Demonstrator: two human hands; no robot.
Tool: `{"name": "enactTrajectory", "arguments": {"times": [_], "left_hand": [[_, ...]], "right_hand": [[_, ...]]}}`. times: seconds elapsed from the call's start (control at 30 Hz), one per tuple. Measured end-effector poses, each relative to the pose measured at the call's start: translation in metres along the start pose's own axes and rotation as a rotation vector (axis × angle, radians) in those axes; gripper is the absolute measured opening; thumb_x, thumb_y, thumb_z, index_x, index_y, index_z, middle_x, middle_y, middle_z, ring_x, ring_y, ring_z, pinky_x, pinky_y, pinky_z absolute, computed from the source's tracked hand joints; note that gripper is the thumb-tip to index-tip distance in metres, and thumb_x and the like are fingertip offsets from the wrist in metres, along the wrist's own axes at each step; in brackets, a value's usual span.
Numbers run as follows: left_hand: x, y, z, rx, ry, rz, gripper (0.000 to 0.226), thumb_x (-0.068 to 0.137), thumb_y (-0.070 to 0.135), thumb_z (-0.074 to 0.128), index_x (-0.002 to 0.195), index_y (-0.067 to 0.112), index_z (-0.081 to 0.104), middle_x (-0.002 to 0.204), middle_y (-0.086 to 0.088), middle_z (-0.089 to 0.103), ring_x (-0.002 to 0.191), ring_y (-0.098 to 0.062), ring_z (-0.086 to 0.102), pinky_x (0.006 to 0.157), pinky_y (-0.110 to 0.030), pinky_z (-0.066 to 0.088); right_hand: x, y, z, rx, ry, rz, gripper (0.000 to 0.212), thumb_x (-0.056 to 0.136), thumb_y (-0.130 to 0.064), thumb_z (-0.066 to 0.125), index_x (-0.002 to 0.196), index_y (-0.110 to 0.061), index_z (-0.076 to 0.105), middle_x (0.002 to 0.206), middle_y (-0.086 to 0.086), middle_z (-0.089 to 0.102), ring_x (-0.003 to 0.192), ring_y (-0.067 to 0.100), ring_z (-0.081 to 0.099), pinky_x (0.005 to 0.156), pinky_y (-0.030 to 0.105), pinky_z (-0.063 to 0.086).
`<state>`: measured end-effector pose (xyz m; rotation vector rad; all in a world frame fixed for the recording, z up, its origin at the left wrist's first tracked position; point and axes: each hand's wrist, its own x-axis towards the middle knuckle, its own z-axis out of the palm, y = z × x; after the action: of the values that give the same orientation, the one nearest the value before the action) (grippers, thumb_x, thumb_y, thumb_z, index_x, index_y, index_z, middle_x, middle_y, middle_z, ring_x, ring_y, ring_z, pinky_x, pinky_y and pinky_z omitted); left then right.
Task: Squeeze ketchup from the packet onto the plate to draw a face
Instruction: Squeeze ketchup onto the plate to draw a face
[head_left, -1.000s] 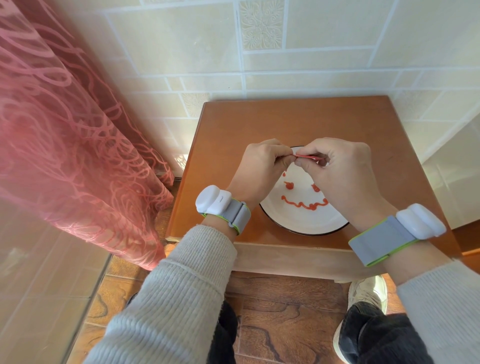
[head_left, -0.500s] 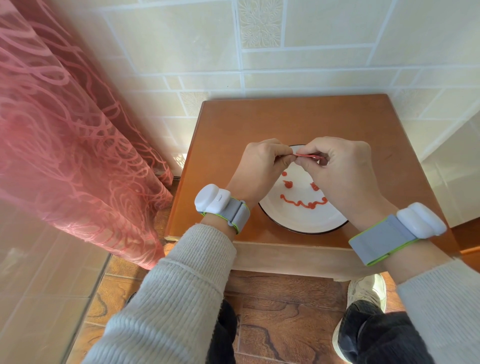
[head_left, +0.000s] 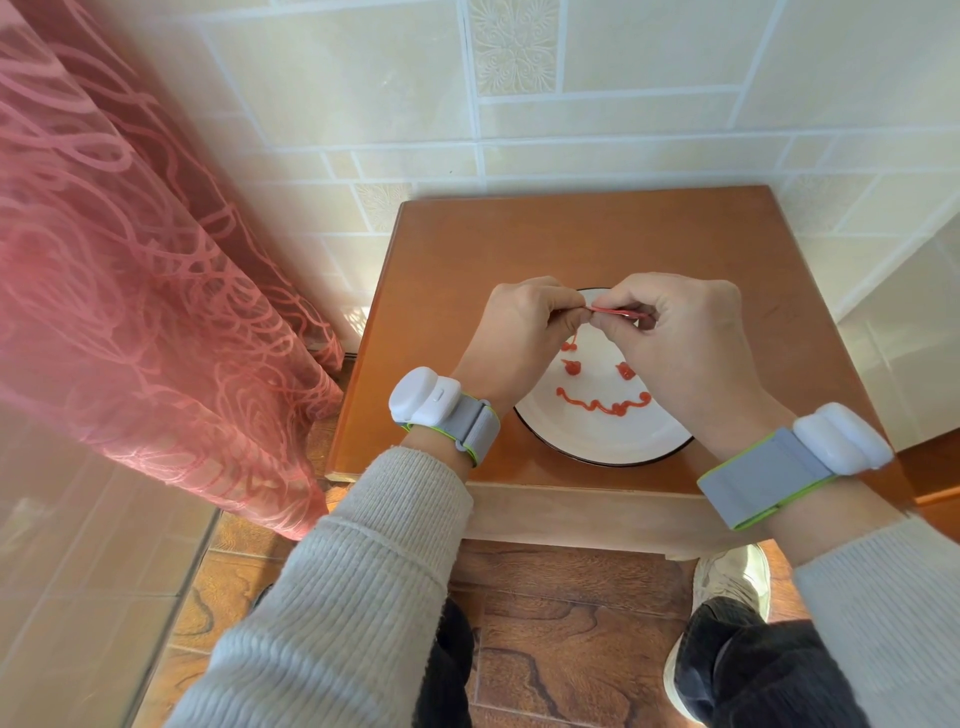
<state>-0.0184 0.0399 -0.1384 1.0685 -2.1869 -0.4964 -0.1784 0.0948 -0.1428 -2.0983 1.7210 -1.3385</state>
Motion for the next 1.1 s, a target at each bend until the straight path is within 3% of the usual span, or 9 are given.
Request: {"name": "enactTrajectory", "arguments": {"times": [0.1,0.3,0.5,0.8,0.93,1.1], "left_hand": [[0.0007,0.0006,0.0002,0.008,0.001,-0.001,0.011,0.086,0.008,0.064,0.079,0.004,0.071,0.071,-0.008,0.064,0.062,-0.012,0.046,0.059,-0.010,0.033],[0.0011,0.0013,0.0018,0.000,0.006,0.004,0.011,0.086,0.008,0.064,0.079,0.003,0.071,0.070,-0.010,0.064,0.061,-0.014,0.048,0.058,-0.021,0.036],[0.0017,0.0016,0.0020,0.000,0.006,0.006,0.011,0.086,0.008,0.064,0.079,0.003,0.071,0.070,-0.008,0.063,0.060,-0.011,0.045,0.058,-0.008,0.032],[0.0025,0.0050,0.0049,0.000,0.000,0.017,0.012,0.086,0.008,0.063,0.078,0.003,0.071,0.070,-0.010,0.064,0.061,-0.012,0.047,0.058,-0.011,0.034],[0.0026,0.0062,0.0053,0.004,0.005,0.020,0.011,0.086,0.007,0.064,0.078,0.002,0.071,0.069,-0.009,0.064,0.060,-0.011,0.045,0.058,-0.006,0.033],[0.0026,0.0085,0.0070,-0.004,-0.008,0.013,0.015,0.086,0.007,0.062,0.075,0.001,0.069,0.068,-0.011,0.063,0.060,-0.013,0.046,0.057,-0.017,0.034]], "right_hand": [[0.0000,0.0003,-0.0004,-0.003,0.002,-0.007,0.003,0.084,-0.007,0.081,0.082,-0.007,0.079,0.076,0.002,0.074,0.070,0.017,0.067,0.065,0.032,0.052],[0.0003,0.0006,-0.0015,-0.007,-0.004,0.006,0.002,0.084,-0.007,0.081,0.084,-0.007,0.079,0.077,0.002,0.074,0.071,0.016,0.067,0.066,0.028,0.051],[-0.0004,0.0010,-0.0027,-0.013,-0.004,0.007,0.003,0.084,-0.007,0.080,0.082,-0.008,0.079,0.075,0.001,0.073,0.069,0.016,0.066,0.065,0.028,0.050],[-0.0012,0.0030,-0.0067,-0.032,-0.006,0.001,0.003,0.085,-0.007,0.080,0.083,-0.009,0.079,0.076,0.000,0.074,0.071,0.015,0.067,0.066,0.031,0.052],[-0.0014,0.0031,-0.0076,-0.044,0.000,-0.016,0.002,0.085,-0.008,0.079,0.083,-0.008,0.079,0.076,0.002,0.074,0.070,0.017,0.067,0.065,0.033,0.053],[-0.0020,0.0049,-0.0090,-0.034,0.003,-0.004,0.004,0.085,-0.007,0.079,0.081,-0.008,0.079,0.074,0.001,0.074,0.068,0.016,0.067,0.064,0.030,0.051]]}}
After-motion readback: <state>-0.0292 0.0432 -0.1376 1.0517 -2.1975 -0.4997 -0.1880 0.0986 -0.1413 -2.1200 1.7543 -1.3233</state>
